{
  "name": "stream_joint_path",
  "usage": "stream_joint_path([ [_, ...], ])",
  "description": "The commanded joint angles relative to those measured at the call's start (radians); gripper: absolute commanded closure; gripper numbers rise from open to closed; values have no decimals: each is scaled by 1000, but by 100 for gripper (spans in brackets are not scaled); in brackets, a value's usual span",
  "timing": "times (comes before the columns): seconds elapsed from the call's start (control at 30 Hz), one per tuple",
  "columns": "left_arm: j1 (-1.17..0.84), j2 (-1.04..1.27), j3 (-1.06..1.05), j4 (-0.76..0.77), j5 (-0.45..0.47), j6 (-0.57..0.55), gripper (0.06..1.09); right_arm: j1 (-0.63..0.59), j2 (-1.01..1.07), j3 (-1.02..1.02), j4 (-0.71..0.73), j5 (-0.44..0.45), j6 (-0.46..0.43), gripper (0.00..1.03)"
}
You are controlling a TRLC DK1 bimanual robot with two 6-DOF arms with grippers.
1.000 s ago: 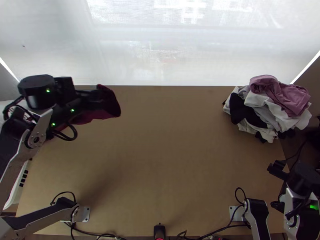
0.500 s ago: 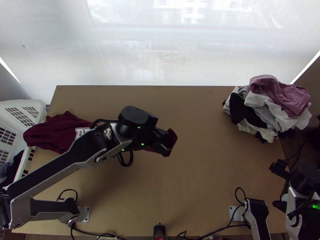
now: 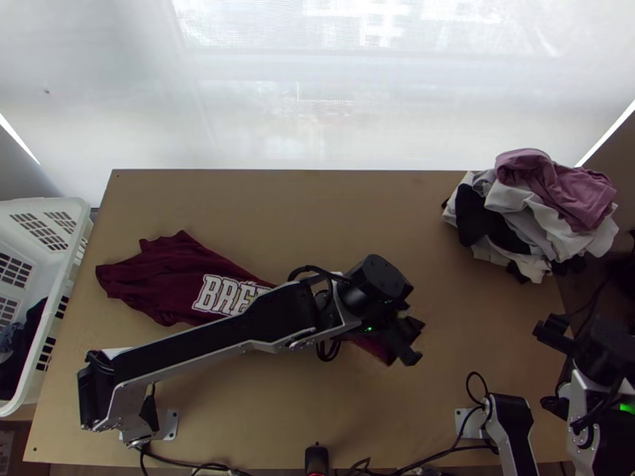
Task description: Fold the t-shirt
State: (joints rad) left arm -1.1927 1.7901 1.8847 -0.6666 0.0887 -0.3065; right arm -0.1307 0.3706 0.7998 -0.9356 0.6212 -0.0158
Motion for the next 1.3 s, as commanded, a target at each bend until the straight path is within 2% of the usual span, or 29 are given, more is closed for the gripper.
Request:
stream_joint_path([
  [0.0, -13, 22, 94, -119, -47, 96, 13, 80, 16, -34, 35, -5, -27, 5],
  [0.23, 93, -129, 68, -350, -64, 190, 12, 261, 122, -37, 101, -75, -122, 5],
  [0.47, 328, -353, -145, -516, -64, 256, 12, 482, 318, 38, 135, -129, -211, 5],
  [0.6, 556, -498, -320, -531, -63, 280, 12, 595, 404, 50, 179, -184, -236, 7],
  [0.83, 926, -756, -670, -490, -60, 303, 12, 755, 501, 56, 176, -333, -168, 7],
  [1.03, 1116, -885, -871, -469, -60, 305, 12, 792, 622, 96, 149, -528, 4, 7],
  [1.23, 1239, -896, -1010, -470, -61, 349, 12, 882, 742, 107, 115, -578, 45, 7],
  [1.27, 1260, -888, -1033, -464, -63, 357, 12, 887, 751, 102, 115, -584, 47, 10],
])
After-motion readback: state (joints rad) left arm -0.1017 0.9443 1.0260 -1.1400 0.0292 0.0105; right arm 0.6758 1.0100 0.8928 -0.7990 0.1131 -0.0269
